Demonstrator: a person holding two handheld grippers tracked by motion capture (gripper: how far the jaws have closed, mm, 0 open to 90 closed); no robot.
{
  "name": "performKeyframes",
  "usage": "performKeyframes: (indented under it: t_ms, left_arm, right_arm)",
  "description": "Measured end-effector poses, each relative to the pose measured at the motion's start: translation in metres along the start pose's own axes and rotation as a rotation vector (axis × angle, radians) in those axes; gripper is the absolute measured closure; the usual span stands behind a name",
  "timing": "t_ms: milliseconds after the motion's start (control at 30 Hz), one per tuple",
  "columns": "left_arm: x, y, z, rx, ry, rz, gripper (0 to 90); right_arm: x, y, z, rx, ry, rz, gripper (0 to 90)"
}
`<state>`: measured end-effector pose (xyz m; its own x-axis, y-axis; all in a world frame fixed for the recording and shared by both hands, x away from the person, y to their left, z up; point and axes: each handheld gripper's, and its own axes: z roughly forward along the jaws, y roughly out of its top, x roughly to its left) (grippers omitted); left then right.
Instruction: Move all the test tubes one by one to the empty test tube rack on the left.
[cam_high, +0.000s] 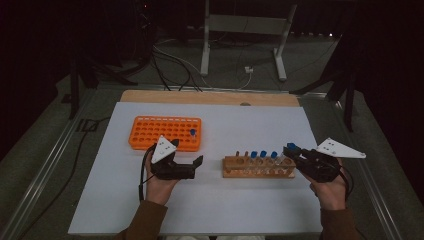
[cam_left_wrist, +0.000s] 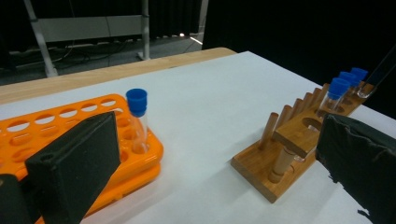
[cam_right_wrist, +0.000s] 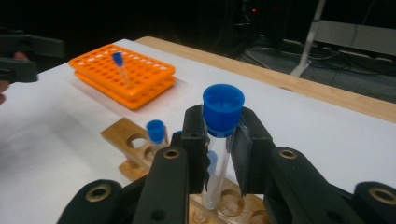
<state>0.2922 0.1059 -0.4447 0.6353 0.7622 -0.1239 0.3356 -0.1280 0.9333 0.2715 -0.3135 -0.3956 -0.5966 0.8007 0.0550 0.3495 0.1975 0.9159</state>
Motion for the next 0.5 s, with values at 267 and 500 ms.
performKeyframes:
  t_ms: [267, 500]
  left_arm:
    - [-0.015, 0.007, 0.001, -0.003, -0.049, 0.016, 0.9]
    - [-0.033, 0.015, 0.005, -0.016, -0.104, 0.031, 1.0]
  right_arm:
    - [0.012, 0.001, 0.006, 0.018, 0.061, -0.014, 76.7]
    - [0.019, 0.001, 0.012, 0.022, 0.095, -0.004, 76.7]
